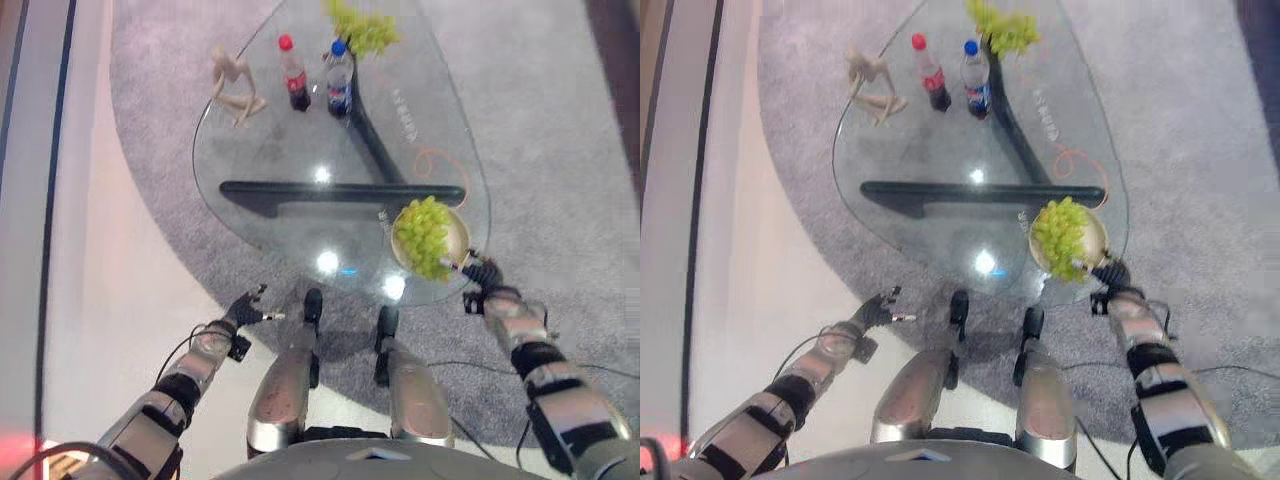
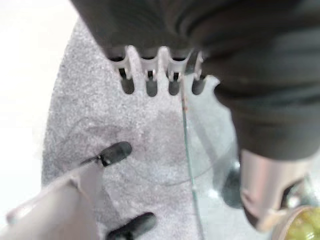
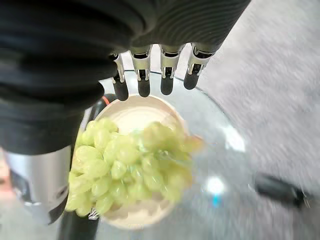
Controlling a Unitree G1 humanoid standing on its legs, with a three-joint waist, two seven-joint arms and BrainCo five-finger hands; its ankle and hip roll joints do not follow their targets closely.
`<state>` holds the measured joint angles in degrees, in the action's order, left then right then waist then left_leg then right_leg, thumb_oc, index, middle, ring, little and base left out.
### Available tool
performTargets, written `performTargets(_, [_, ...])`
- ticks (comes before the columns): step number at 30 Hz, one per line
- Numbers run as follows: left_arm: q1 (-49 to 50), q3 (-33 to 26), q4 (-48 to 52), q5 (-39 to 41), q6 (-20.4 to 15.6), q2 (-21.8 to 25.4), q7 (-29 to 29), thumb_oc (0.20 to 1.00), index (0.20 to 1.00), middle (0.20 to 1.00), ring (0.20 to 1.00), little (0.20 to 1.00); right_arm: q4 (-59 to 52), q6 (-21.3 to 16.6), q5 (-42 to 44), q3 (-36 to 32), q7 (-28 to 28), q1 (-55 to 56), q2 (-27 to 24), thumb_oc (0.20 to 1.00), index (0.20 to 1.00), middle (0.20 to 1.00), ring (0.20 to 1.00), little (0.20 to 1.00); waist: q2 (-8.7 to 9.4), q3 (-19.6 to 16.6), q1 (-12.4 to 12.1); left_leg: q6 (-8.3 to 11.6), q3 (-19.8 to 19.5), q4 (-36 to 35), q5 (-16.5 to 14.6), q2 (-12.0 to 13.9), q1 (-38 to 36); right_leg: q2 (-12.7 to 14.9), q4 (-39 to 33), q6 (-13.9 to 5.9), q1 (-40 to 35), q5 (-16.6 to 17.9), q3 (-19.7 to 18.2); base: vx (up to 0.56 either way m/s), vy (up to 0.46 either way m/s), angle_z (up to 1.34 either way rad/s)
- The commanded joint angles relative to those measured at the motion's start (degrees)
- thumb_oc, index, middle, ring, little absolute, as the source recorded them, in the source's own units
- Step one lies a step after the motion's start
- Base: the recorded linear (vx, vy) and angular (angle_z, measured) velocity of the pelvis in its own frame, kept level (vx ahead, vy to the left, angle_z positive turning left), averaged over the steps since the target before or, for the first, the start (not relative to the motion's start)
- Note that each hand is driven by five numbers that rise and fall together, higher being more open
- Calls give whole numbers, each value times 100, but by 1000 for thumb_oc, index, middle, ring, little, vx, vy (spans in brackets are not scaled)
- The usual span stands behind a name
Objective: Pick up fruits into the plate
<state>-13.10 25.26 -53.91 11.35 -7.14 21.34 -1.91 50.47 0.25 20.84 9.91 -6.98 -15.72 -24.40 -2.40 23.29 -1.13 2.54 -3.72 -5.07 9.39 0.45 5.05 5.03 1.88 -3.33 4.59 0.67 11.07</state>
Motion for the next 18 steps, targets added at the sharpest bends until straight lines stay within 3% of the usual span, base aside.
performTargets(1, [-56,-141,-425,150,-32,-196,-139,1000,1000,1000,1000,1000,93,-534,305,17,417,129,24,1000,1000,1000,1000,1000,213,-458,17,-62,624,505,-1292,-75,-350,176,37,-277,72,-52,-304,215,-33,5])
performTargets(4, [394,-471,-1120,217,-61,-495,-516,1000,1000,1000,1000,1000,755,-691,701,-84,1206,864,654,1000,1000,1000,1000,1000,298,-1013,129,-106,672,453,-1377,-69,-749,106,-12,-235,-353,-156,-406,261,-25,-2])
performTargets(8, [706,-743,-1420,301,99,-709,-688,1000,1000,1000,1000,1000,1491,-742,555,-229,1673,1218,960,1000,1000,1000,1000,1000,262,-1331,181,-150,726,359,-1448,-77,-1047,58,-72,-208,-636,-227,-466,203,22,-17])
performTargets(12, [910,-1021,-1628,360,362,-838,-783,1000,1000,1000,1000,1000,1871,-668,210,-216,1876,1426,1146,1000,1000,1000,1000,1000,237,-1484,216,-190,740,297,-1512,-92,-1261,20,-92,-183,-831,-295,-530,131,22,-10])
performTargets(18, [1119,-1220,-1861,259,591,-931,-817,1000,1000,1000,1000,1000,2241,-241,-36,-376,1667,1615,1223,1000,1000,1000,1000,1000,155,-1646,296,-250,787,206,-1599,-99,-1544,-30,-103,-149,-1069,-392,-625,89,23,-14])
